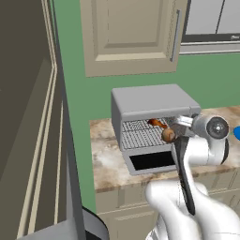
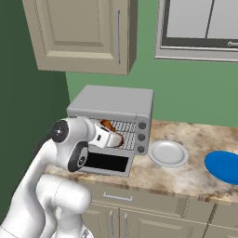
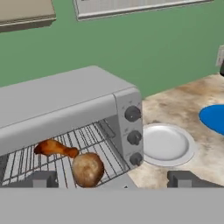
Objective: Open the toaster oven door. Place the bread on the bottom rack in the toaster oven and place the chicken drumstick on the top rack.
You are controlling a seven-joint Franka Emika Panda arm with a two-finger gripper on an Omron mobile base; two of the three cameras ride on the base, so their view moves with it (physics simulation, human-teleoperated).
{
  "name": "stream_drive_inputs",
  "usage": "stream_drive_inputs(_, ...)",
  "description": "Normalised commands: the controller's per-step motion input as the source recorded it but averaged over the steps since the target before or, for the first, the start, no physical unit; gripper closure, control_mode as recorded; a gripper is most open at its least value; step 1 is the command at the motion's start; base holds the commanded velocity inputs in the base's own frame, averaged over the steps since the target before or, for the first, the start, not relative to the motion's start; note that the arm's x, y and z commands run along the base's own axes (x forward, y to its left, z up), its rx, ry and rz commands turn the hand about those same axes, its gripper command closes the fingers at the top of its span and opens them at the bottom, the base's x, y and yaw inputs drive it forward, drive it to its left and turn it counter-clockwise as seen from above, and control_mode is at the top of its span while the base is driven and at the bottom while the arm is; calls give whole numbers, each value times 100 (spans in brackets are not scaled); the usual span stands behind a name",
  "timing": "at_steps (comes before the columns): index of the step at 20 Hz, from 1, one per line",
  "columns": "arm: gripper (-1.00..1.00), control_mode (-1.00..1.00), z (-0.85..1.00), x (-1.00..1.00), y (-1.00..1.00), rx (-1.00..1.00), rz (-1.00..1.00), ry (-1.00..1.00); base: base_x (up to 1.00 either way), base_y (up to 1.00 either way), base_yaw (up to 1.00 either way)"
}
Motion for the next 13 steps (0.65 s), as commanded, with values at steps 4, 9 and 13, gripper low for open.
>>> stream_drive_inputs(4,-100,-100,100,-99,51,0,0,3,0,0,0)
stream_drive_inputs(9,-100,-100,92,-97,82,0,0,7,0,0,0)
stream_drive_inputs(13,-100,-100,69,-100,83,0,1,8,0,0,0)
